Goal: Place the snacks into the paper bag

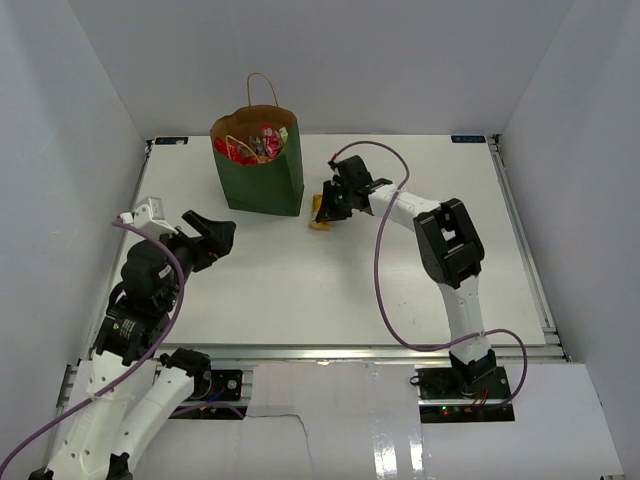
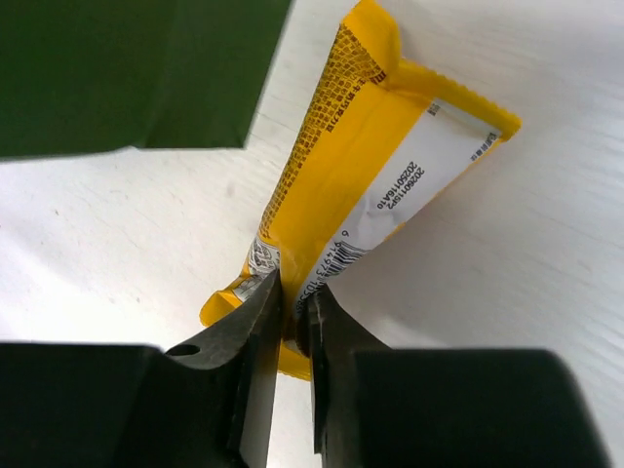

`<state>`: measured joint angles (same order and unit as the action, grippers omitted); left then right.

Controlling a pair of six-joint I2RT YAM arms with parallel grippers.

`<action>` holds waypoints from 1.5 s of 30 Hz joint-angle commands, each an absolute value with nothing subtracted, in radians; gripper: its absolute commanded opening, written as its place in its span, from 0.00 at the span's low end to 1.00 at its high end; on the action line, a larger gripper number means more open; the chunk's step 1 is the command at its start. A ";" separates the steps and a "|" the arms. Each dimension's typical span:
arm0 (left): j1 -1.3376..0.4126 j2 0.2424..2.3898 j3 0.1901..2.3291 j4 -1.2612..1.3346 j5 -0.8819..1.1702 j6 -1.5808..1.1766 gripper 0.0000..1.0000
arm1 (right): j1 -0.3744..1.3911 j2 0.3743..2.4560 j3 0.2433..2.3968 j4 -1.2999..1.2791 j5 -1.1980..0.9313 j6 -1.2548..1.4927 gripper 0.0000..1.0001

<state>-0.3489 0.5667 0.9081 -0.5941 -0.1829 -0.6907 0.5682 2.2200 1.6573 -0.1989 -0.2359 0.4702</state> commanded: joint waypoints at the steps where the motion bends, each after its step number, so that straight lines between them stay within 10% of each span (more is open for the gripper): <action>1: -0.345 0.546 0.867 -0.555 -0.146 -0.721 0.98 | 0.513 2.099 1.614 -0.184 -0.290 0.388 0.19; 17: -0.345 0.572 0.769 -0.494 -0.023 -0.730 0.98 | 0.339 1.569 1.345 -0.192 -0.723 -0.187 0.08; 45: -0.345 0.348 0.707 -0.716 0.058 -0.822 0.98 | 0.617 2.144 2.310 -0.068 -0.354 -0.356 0.10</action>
<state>-0.3489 0.3397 0.6647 -0.6937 0.0395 -0.8082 0.5934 2.1193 2.2364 -0.2008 -0.4427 -0.3668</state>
